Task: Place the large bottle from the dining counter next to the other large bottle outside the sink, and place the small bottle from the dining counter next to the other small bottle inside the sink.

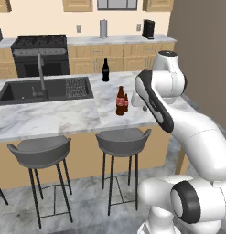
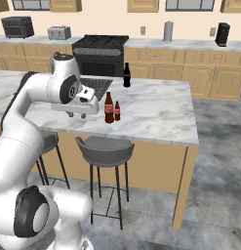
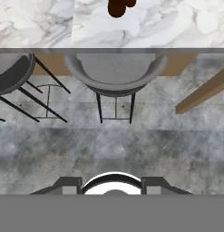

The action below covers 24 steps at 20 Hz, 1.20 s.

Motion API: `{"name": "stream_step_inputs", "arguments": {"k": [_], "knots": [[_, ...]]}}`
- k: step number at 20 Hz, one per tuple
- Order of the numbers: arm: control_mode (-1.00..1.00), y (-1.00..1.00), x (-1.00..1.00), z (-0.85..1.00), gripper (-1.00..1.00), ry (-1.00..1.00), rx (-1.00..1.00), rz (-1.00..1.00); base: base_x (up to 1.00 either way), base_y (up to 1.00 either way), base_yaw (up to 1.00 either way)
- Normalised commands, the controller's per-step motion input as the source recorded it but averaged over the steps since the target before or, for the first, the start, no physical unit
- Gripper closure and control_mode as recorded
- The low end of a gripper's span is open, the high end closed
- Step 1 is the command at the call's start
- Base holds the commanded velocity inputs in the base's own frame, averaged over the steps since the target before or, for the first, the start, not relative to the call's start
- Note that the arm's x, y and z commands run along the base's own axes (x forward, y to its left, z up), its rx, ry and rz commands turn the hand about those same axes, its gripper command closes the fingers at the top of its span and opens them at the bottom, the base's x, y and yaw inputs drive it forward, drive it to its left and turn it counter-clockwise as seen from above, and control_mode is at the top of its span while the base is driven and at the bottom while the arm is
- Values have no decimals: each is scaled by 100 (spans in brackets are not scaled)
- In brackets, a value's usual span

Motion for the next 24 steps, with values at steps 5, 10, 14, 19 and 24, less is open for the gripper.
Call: {"name": "stream_step_inputs", "arguments": {"k": [5, 10, 14, 19, 24], "knots": [[-100, 9, 15, 0, -100, 2, 0, 0, 0, 0, 0], [-100, 0, 0, 0, -100, 0, 0, 0, 0, 0, 0], [-100, 4, 5, 0, -100, 0, 0, 0, 0, 0, 0], [-100, 1, 8, 0, -100, 1, 0, 0, 0, 0, 0], [100, 0, 0, 0, -100, 0, 0, 0, 58, 0, 0]]}}
